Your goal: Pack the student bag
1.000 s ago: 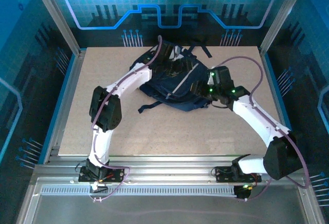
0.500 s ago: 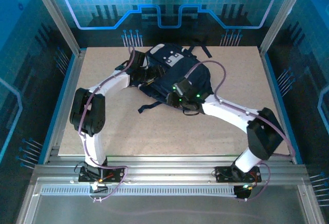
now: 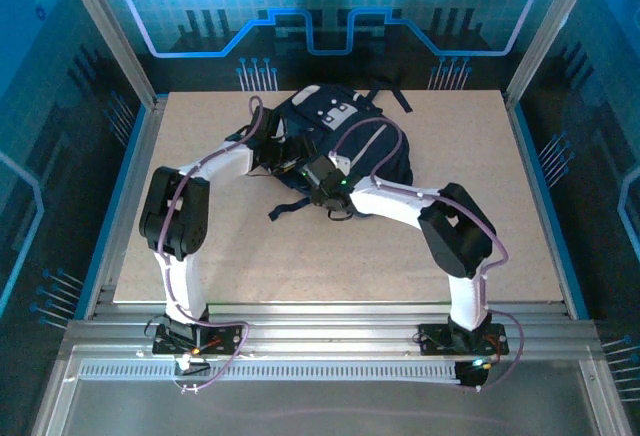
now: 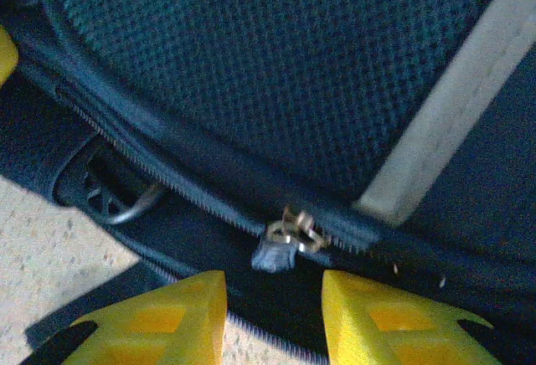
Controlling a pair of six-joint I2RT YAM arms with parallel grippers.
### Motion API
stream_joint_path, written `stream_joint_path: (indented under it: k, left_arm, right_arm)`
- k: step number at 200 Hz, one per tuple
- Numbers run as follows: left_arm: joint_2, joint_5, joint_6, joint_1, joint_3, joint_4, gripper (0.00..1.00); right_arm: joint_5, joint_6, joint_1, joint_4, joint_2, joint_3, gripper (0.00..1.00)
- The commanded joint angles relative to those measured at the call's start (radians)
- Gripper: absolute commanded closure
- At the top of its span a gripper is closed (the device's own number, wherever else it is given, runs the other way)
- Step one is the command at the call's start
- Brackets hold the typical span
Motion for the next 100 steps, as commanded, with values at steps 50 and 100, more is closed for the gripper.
stream_joint_path:
  k: [50, 100]
  left_arm:
    - [0.042, 0.030, -0.027, 0.009, -0.008, 0.032, 0.28]
    - [0.055, 0.030, -0.035, 0.016, -0.015, 0.036, 0.28]
  right_arm:
    - [0.261, 0.058, 0.013, -0.050, 0.102, 0.116, 0.71]
    - [0.298, 0.080, 0.010, -0.141, 0.191, 0.191, 0.74]
